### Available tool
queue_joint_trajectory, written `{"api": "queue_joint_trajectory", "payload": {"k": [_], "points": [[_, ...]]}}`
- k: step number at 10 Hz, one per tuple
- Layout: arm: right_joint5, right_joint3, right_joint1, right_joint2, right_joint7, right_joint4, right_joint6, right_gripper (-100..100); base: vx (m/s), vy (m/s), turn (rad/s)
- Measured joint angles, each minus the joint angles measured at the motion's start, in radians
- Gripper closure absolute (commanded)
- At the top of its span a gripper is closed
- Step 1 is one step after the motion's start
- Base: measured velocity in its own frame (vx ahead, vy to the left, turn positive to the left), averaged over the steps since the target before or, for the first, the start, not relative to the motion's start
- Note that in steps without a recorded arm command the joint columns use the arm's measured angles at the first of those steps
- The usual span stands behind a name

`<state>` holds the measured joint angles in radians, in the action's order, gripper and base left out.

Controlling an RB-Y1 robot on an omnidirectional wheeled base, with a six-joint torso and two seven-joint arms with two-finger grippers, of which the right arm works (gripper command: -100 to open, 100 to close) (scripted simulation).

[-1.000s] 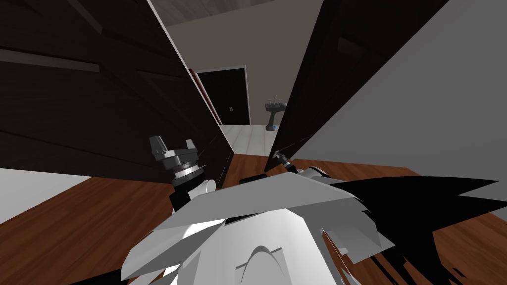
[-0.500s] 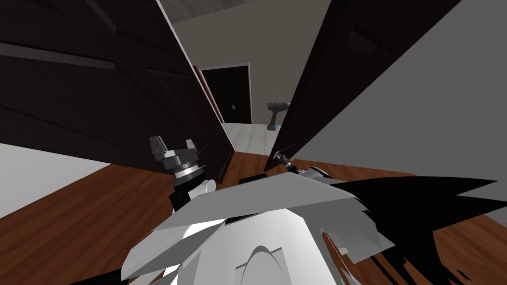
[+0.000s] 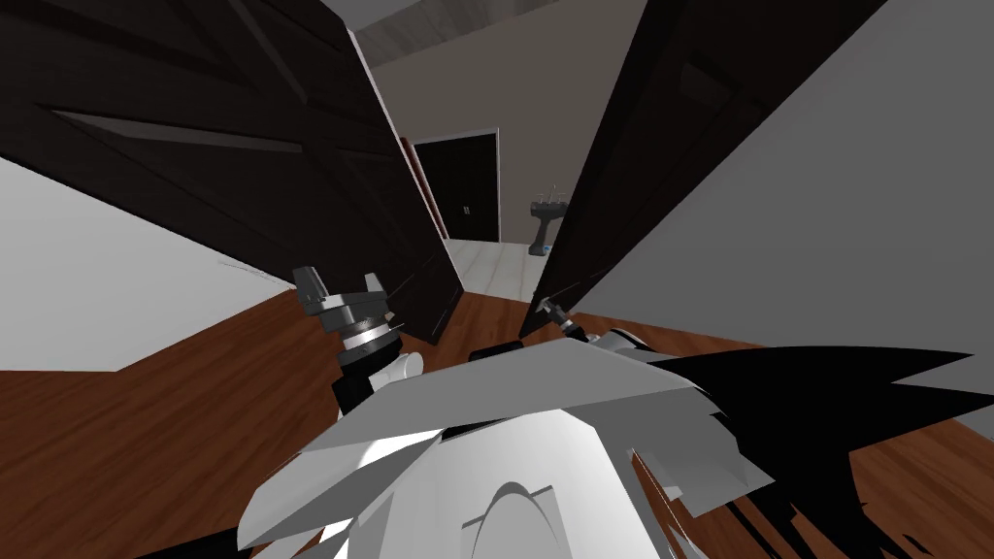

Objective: Pull the door open

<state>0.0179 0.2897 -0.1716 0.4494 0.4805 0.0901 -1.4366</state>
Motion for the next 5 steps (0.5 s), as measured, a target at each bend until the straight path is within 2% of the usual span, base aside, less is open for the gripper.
{"api": "queue_joint_trajectory", "payload": {"k": [2, 3, 4, 5], "points": [[0.001, 0.004, -0.006, 0.0, 0.002, -0.02, -0.015, 100, -0.204, -0.096, 0.16], [0.003, 0.005, 0.001, 0.004, 0.002, -0.004, -0.013, 100, -0.214, -0.094, 0.13], [0.004, 0.006, 0.006, 0.007, 0.003, 0.005, -0.01, 100, -0.091, -0.041, 0.032], [0.003, 0.007, 0.009, 0.006, 0.003, 0.004, -0.008, 100, -0.133, -0.068, 0.179]]}}
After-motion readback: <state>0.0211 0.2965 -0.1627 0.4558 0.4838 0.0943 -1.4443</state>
